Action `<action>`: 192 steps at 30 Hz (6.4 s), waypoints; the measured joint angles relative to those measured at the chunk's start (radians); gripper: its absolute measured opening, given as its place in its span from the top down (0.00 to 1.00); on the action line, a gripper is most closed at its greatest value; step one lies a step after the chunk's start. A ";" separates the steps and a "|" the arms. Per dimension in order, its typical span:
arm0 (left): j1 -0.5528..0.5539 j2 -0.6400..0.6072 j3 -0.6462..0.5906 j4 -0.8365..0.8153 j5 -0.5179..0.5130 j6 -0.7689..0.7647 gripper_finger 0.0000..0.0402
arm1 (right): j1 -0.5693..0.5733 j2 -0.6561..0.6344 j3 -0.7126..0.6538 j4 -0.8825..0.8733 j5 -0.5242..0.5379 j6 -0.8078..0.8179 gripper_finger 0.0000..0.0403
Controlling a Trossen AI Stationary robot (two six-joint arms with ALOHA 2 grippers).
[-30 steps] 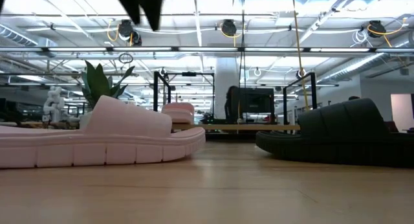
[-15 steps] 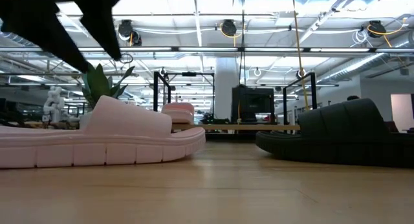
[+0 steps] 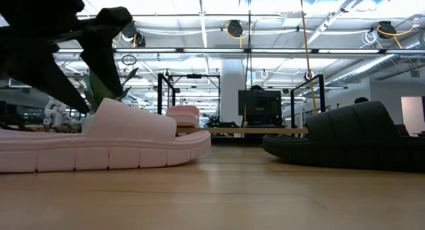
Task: Pick and place slides into the shelf
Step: Put the pink slipper onto the shelf
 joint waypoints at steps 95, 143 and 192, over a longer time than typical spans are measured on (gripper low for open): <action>0.944 0.575 0.856 -0.141 -0.311 0.056 1.00 | 0.000 -0.032 0.000 0.434 -0.100 -0.536 0.53; 0.967 0.571 0.790 -0.098 -0.222 0.074 0.84 | 0.000 -0.014 0.000 0.407 -0.104 -0.506 0.53; 0.923 0.482 0.789 -0.119 -0.186 0.018 0.55 | 0.000 0.002 0.000 0.378 -0.104 -0.465 0.53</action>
